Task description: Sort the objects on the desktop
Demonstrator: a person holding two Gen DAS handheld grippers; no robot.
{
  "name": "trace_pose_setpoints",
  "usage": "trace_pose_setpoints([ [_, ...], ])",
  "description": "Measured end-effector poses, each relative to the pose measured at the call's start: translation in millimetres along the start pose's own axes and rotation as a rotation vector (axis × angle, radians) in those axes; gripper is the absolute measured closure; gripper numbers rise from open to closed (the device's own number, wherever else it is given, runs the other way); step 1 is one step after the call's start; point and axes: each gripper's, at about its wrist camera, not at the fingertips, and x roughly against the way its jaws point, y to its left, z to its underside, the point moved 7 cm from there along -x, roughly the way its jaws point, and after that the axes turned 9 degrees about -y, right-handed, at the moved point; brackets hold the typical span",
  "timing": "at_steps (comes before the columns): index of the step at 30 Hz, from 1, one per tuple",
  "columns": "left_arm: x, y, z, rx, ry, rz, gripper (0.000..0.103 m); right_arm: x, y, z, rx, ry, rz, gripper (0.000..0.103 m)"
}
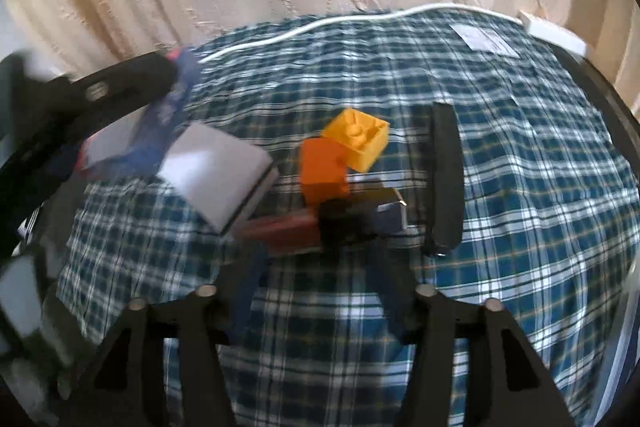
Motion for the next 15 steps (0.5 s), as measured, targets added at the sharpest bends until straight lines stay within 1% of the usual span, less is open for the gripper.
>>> trace_pose_setpoints([
  [3, 0, -4, 1, -0.005, 0.002, 0.007, 0.01, -2, -4, -4, -0.038, 0.001, 0.011, 0.026],
  [5, 0, -4, 1, -0.005, 0.002, 0.01, 0.01, -2, -4, -6, -0.056, 0.0, -0.017, 0.026],
  [7, 1, -3, -1, 0.001, -0.001, 0.008, 0.01, 0, -1, -7, -0.047, -0.012, -0.034, 0.026],
  [12, 1, 3, -1, 0.022, -0.002, 0.001, 0.01, 3, -6, -14, -0.027, -0.047, -0.028, 0.026],
  [15, 1, 3, -1, 0.022, 0.0, 0.003, 0.01, 4, -11, -20, -0.024, -0.064, -0.041, 0.026],
])
